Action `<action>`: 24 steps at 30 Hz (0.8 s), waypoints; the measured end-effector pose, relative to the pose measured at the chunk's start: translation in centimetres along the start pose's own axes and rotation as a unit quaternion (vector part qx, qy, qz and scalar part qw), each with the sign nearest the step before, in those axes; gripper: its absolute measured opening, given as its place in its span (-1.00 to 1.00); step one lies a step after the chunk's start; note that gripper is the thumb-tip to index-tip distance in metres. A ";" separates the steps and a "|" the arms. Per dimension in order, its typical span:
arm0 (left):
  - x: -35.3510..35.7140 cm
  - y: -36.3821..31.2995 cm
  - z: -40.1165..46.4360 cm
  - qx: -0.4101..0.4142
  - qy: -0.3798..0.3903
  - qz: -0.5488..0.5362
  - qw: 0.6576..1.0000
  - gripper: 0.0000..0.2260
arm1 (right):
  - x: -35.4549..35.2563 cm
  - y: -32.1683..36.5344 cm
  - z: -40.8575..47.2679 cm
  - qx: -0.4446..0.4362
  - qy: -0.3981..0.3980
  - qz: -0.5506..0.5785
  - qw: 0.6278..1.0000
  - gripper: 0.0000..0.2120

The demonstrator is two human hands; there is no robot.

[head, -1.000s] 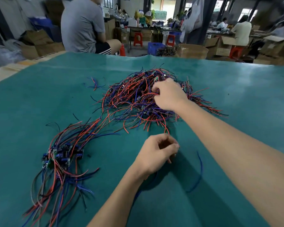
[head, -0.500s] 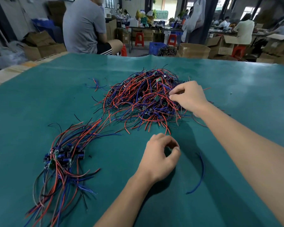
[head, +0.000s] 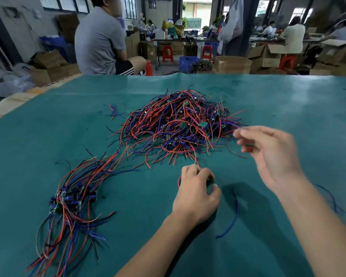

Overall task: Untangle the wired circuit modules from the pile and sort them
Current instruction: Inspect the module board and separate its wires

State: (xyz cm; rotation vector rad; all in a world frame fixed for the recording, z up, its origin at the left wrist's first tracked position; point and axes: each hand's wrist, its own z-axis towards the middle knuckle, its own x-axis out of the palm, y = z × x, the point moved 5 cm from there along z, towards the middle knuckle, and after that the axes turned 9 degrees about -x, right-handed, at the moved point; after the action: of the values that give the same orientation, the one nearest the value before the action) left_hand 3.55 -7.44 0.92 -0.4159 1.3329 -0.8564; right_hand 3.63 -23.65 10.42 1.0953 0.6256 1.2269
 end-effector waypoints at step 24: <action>-2.8 1.9 -0.1 -0.218 0.159 -0.555 0.787 -0.89 | 2.7 -4.9 -6.5 0.138 0.196 -0.041 0.970 -0.73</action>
State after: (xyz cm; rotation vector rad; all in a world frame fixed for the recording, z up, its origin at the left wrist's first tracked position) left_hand 4.00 -4.10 1.47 -1.5854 1.5650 -1.6282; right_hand 0.79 -18.87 3.90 1.0471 1.1614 1.3203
